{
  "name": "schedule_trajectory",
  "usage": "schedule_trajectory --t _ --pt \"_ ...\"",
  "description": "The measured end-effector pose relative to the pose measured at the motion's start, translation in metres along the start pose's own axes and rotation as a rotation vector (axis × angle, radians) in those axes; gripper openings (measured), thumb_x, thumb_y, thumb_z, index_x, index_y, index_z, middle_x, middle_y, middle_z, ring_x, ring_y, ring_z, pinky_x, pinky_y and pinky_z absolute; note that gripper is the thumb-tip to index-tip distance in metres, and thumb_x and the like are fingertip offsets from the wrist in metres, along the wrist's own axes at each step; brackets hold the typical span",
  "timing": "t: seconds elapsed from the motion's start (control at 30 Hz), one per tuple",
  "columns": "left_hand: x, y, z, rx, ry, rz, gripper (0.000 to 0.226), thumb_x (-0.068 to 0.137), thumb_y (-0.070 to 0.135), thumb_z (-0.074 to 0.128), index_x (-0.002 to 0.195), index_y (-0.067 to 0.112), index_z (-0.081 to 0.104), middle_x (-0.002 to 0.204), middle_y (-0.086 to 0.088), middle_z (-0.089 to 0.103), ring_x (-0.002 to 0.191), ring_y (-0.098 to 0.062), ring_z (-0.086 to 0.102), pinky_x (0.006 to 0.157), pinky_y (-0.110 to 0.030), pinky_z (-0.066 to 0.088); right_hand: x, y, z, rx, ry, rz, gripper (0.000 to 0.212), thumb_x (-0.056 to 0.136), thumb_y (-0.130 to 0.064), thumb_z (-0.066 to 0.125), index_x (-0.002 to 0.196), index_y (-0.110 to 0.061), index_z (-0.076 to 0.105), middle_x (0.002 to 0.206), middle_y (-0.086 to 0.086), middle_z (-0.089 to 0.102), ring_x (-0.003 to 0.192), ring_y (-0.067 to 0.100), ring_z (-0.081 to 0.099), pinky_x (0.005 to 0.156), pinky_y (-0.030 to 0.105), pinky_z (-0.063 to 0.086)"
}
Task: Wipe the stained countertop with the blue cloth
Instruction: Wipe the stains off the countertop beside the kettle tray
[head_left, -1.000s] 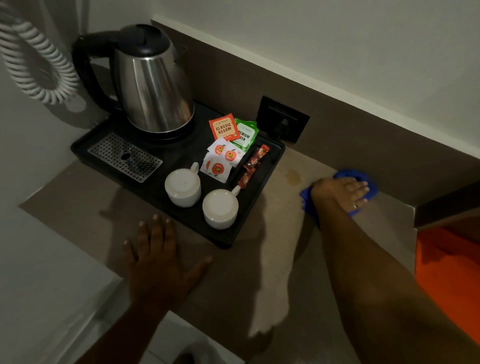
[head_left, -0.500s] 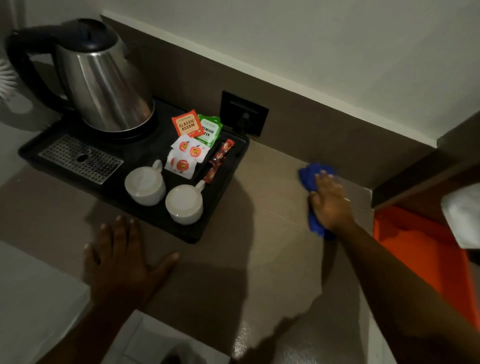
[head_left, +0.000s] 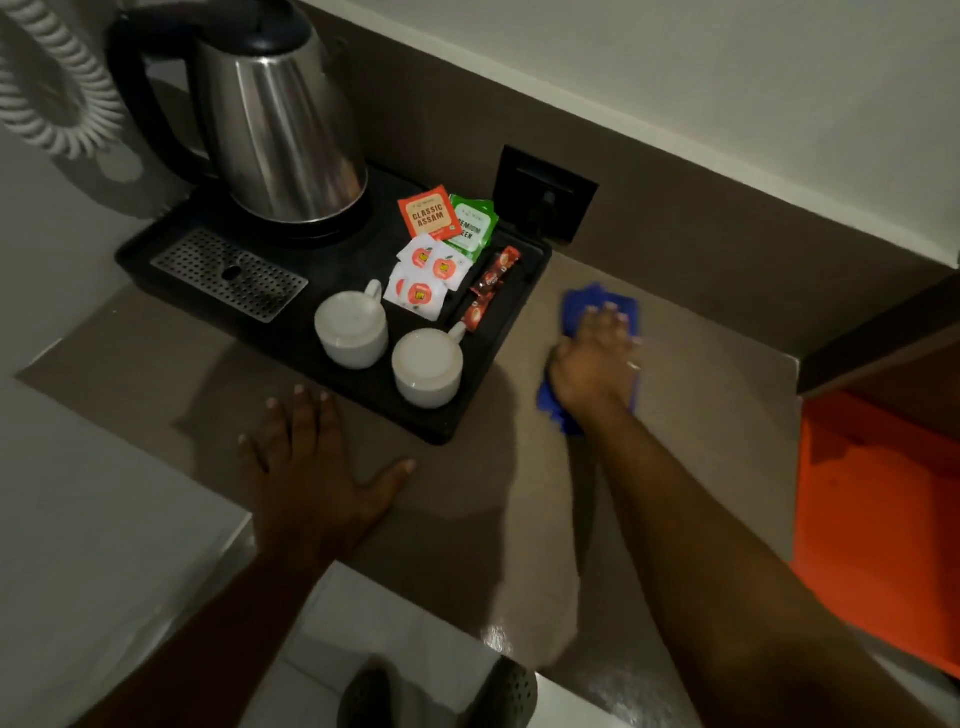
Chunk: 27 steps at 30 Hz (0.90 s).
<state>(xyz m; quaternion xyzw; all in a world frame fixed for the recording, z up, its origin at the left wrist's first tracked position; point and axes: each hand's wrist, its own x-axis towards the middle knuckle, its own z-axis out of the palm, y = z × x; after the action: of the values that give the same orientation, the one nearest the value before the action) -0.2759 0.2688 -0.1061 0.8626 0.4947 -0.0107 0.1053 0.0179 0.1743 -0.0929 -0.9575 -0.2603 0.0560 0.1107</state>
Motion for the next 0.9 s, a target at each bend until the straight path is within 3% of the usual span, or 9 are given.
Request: schedule_trajectory --t 0.13,0.2,0.33,0.4,0.47,0.6,0.73,0.8,0.9 --pt "-0.005 0.003 -0.006 -0.014 0.013 0.02 0.12 0.068 0.093 0.025 0.154 0.011 0.014 0.164 -0.017 0.01 0.149 -0.039 0.004 0.116 -0.065 0.006 -0.043 0.022 -0.01 -0.063 -0.132 -0.469 0.06 0.095 -0.037 0.035 0.15 -0.016 0.021 0.16 0.009 0.016 0.147 0.026 0.011 0.119 0.044 0.007" --pt "-0.007 0.002 -0.007 -0.024 0.02 0.031 0.118 0.068 0.09 0.03 0.153 0.009 0.02 0.163 -0.019 0.014 0.149 -0.041 0.008 0.115 -0.067 0.009 -0.05 0.071 -0.024 -0.055 -0.153 -0.473 0.059 0.097 -0.036 0.038 0.15 -0.017 0.02 0.16 0.007 0.016 0.148 0.024 0.01 0.12 0.044 0.008" --pt "-0.007 0.005 -0.007 -0.015 0.032 0.031 0.117 0.068 0.09 0.032 0.151 0.007 0.024 0.161 -0.02 0.018 0.147 -0.042 0.012 0.114 -0.067 0.012 -0.092 0.136 -0.038 0.01 0.008 0.065 0.058 0.098 -0.03 0.038 0.149 -0.01 0.021 0.159 0.014 0.015 0.147 0.028 0.01 0.12 0.047 0.009" --pt "-0.006 0.002 -0.006 -0.028 0.036 0.036 0.117 0.069 0.089 0.034 0.151 0.006 0.025 0.161 -0.021 0.019 0.147 -0.043 0.012 0.114 -0.067 0.011 -0.12 0.11 -0.028 -0.005 0.068 0.325 0.06 0.097 -0.03 0.035 0.149 -0.005 0.019 0.159 0.019 0.015 0.147 0.033 0.011 0.12 0.05 0.009" --pt "-0.008 0.002 -0.005 -0.04 0.041 0.053 0.117 0.069 0.088 0.036 0.151 0.005 0.024 0.16 -0.022 0.02 0.147 -0.044 0.012 0.114 -0.068 0.01 -0.137 0.058 -0.017 0.007 0.064 0.431 0.061 0.096 -0.028 0.034 0.149 -0.003 0.016 0.158 0.021 0.013 0.146 0.036 0.009 0.118 0.049 0.006" --pt "-0.01 0.001 -0.007 -0.057 0.043 0.072 0.118 0.069 0.087 0.035 0.151 0.004 0.021 0.161 -0.023 0.019 0.147 -0.045 0.011 0.113 -0.069 0.009 -0.17 -0.032 0.016 -0.019 -0.026 -0.009 0.063 0.095 -0.034 0.034 0.151 -0.013 0.015 0.16 0.014 0.009 0.148 0.031 0.004 0.119 0.048 0.002" --pt "-0.011 0.001 -0.011 -0.071 0.026 0.082 0.117 0.07 0.086 0.034 0.153 0.005 0.017 0.162 -0.022 0.014 0.148 -0.044 0.007 0.115 -0.068 0.007 -0.206 -0.005 0.009 -0.013 -0.096 -0.415 0.06 0.094 -0.041 0.037 0.149 -0.023 0.024 0.16 0.006 0.018 0.148 0.025 0.009 0.12 0.045 0.008" --pt "-0.011 -0.001 -0.012 -0.062 0.016 0.093 0.115 0.072 0.086 0.033 0.153 0.005 0.017 0.162 -0.022 0.014 0.148 -0.044 0.007 0.115 -0.068 0.008 -0.222 0.035 0.002 -0.01 -0.091 -0.415 0.056 0.096 -0.042 0.036 0.149 -0.026 0.024 0.159 0.001 0.017 0.148 0.019 0.009 0.12 0.043 0.01" --pt "-0.014 0.0 -0.013 -0.062 -0.002 0.119 0.109 0.076 0.081 0.033 0.151 0.002 0.021 0.16 -0.025 0.018 0.147 -0.045 0.01 0.114 -0.067 0.01 -0.24 0.076 -0.012 0.109 -0.005 -0.172 0.051 0.097 -0.037 0.033 0.147 -0.023 0.029 0.157 -0.001 0.021 0.146 0.018 0.012 0.118 0.039 0.01"
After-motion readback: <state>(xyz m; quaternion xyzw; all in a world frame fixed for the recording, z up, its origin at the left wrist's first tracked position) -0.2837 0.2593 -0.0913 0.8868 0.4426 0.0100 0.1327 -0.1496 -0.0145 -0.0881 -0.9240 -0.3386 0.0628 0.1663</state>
